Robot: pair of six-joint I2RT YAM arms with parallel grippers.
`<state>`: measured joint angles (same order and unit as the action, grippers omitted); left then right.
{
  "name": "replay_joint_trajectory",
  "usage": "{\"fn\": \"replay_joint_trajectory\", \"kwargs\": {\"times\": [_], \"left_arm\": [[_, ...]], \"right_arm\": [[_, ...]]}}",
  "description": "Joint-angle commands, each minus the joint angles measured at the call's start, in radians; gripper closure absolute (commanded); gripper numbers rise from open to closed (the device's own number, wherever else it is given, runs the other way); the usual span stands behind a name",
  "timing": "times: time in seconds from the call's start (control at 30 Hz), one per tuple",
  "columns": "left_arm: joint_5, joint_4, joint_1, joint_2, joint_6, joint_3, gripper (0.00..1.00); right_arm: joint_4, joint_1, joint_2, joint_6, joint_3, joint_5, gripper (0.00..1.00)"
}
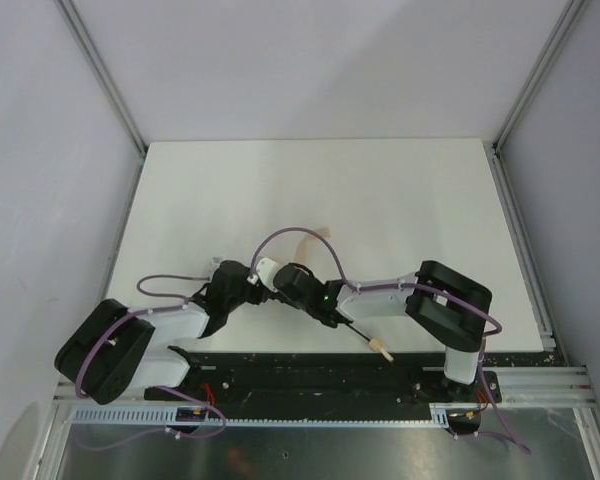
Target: Put away the umbrella
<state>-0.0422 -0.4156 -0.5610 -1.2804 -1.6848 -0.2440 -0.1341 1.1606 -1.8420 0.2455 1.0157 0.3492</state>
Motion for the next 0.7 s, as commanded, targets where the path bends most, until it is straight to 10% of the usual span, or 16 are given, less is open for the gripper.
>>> {"fn": "replay_joint_trajectory", "kwargs": {"times": [0.0,0.17,0.5,0.67], "left_arm": [[-0.016,0.126,-0.004,0.011,-0.036,-0.011,1.00],[-0.047,0.127,0.000,0.054,-0.020,0.001,0.99],[0.009,0.125,0.111,0.244,0.166,0.041,0.12],[0.030,0.177,0.147,0.437,0.249,0.066,0.01]], "right_arm": [[0.025,-0.075,-0.047,-0.065,0.011,-0.199,0.88],[0.079,-0.178,-0.097,-0.097,0.020,-0.511,1.00],[0.129,-0.267,-0.187,-0.160,0.033,-0.781,1.00],[0.146,-0.286,-0.208,-0.200,0.052,-0.830,1.00]]}}
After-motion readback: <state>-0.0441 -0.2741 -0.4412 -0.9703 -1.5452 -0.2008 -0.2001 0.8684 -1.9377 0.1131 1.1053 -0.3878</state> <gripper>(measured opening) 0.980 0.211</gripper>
